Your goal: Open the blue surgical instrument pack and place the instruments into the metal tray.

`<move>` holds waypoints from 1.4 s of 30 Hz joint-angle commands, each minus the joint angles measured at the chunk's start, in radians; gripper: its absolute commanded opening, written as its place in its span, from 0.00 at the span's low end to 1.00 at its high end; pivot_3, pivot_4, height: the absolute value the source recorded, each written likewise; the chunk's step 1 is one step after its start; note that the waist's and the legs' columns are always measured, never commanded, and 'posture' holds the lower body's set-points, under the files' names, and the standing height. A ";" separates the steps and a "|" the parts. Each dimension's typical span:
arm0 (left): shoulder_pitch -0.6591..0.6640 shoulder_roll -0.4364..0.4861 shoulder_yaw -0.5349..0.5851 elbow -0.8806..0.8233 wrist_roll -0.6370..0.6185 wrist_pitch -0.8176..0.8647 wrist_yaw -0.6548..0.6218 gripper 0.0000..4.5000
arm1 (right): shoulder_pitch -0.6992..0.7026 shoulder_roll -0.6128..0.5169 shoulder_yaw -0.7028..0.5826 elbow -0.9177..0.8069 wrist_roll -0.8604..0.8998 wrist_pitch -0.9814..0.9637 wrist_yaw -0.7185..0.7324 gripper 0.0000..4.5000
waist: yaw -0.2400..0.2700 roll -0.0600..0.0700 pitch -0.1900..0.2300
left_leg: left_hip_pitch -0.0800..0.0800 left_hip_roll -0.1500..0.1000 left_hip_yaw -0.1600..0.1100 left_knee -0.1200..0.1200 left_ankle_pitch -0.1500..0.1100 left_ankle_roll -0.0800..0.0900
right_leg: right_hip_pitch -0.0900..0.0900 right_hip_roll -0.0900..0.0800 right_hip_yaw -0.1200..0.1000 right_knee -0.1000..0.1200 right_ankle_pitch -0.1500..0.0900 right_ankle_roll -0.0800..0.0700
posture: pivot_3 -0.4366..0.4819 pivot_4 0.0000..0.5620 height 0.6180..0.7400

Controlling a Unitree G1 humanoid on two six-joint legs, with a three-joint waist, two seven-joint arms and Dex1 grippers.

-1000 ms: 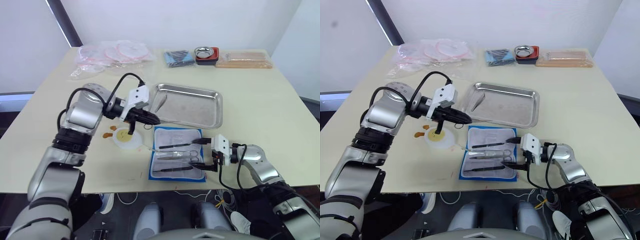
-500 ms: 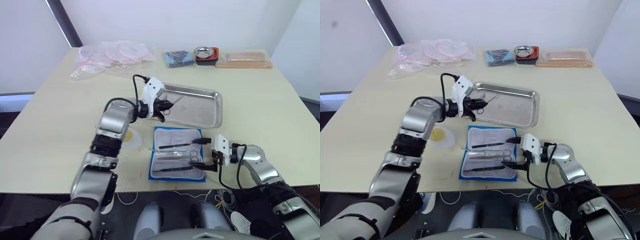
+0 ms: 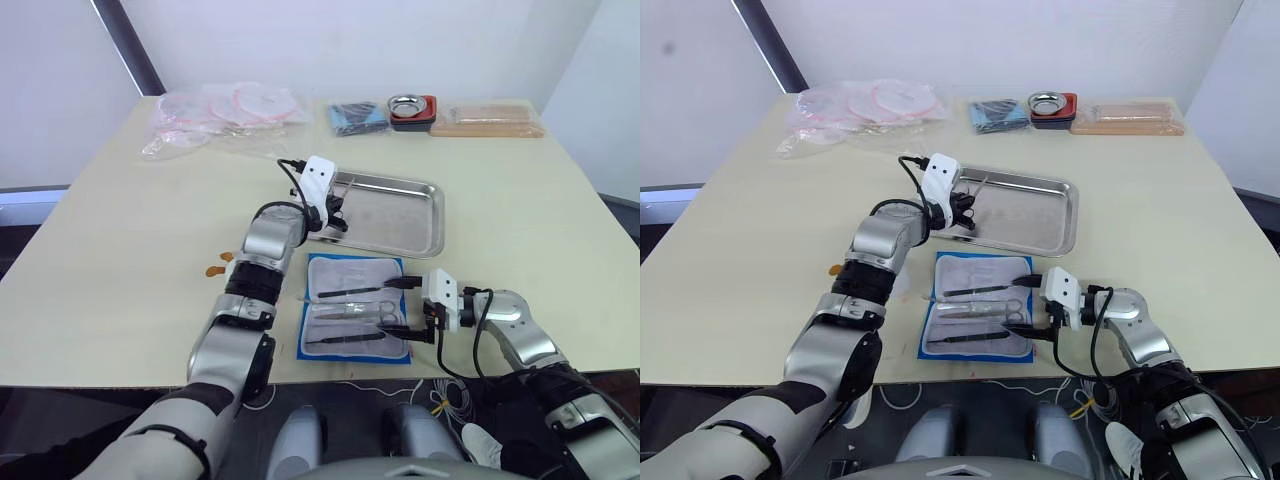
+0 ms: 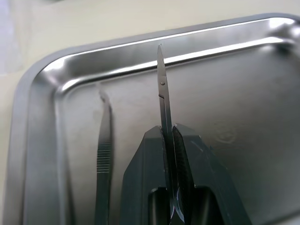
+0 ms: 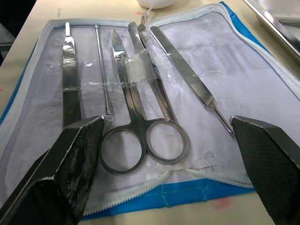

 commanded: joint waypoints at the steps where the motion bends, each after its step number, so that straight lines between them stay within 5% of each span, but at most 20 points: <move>1: -0.050 -0.016 0.025 0.054 -0.006 -0.032 0.026 0.01 | 0.076 -0.021 0.090 0.165 -0.151 0.056 -0.016 1.00 | 0.000 0.000 0.001 | 0.002 0.000 0.000 0.000 0.000 0.000 | 0.002 0.000 0.000 0.000 -0.001 -0.002 | 0.48 0.27 1.00; 29: -0.084 -0.003 0.076 0.239 0.002 -0.078 0.144 0.01 | 0.081 -0.024 0.093 0.161 -0.153 0.050 -0.018 1.00 | -0.016 -0.004 0.003 | 0.004 -0.001 -0.001 -0.001 0.000 -0.001 | 0.005 -0.001 -0.001 -0.001 -0.001 -0.002 | 0.48 0.27 1.00; 31: -0.081 -0.006 0.074 0.232 -0.001 -0.072 0.140 0.17 | 0.082 -0.026 0.092 0.160 -0.152 0.050 -0.018 1.00 | -0.016 -0.004 0.003 | 0.004 -0.001 -0.001 -0.001 0.000 -0.001 | 0.004 -0.001 -0.001 -0.001 -0.001 -0.002 | 0.48 0.27 1.00; 42: -0.074 -0.010 0.059 0.179 -0.002 -0.063 0.115 0.17 | 0.082 -0.029 0.090 0.164 -0.152 0.047 -0.018 1.00 | -0.016 -0.004 0.004 | 0.004 -0.001 -0.001 -0.001 -0.001 -0.001 | 0.004 -0.002 -0.001 -0.001 -0.001 -0.002 | 0.48 0.27 1.00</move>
